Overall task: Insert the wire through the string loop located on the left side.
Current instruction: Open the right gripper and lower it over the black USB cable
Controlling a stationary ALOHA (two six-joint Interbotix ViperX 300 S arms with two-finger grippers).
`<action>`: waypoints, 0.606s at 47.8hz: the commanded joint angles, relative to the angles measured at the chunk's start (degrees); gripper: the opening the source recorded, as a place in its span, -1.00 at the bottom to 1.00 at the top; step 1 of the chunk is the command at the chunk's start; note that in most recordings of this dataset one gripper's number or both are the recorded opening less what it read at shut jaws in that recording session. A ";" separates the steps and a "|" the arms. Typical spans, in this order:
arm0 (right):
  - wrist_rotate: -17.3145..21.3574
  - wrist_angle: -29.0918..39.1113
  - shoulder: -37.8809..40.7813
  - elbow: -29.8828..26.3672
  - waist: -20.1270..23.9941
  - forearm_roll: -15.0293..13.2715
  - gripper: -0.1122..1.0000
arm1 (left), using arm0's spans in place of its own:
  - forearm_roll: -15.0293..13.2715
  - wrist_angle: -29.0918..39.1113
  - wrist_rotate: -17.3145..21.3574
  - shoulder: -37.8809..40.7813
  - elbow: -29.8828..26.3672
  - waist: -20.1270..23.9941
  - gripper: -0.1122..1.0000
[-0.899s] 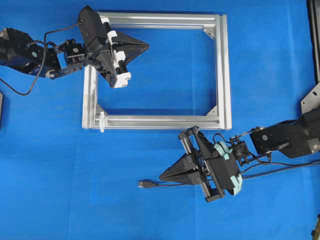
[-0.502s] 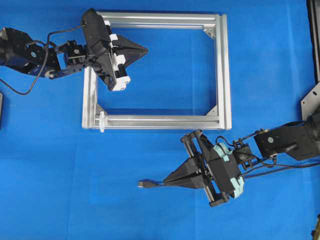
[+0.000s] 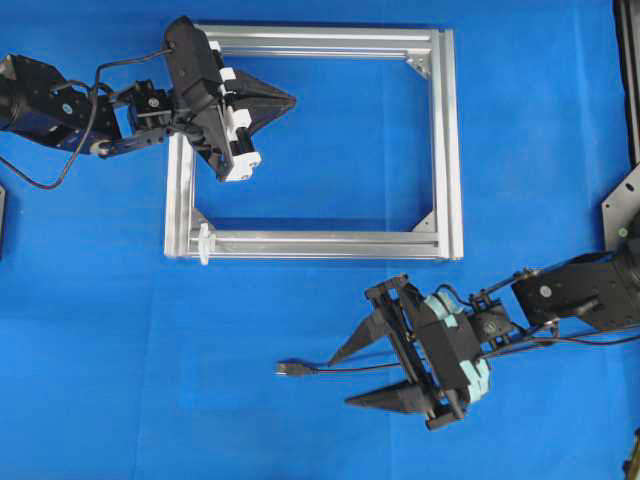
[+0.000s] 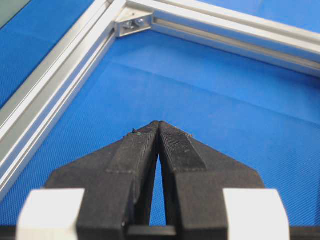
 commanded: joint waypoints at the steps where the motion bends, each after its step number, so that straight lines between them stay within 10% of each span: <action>1: 0.09 0.00 -1.49 -1.14 0.09 0.97 0.52 | 0.18 -0.18 0.09 -1.67 -0.97 0.09 -0.79; 6: -0.09 0.00 -1.49 -1.32 0.09 1.23 0.85 | 0.18 -0.18 0.09 -1.76 -0.97 0.09 -0.79; 29: -0.09 3.60 2.11 -2.29 0.09 4.48 0.85 | 0.18 -0.18 0.09 -1.76 -0.97 0.09 -0.79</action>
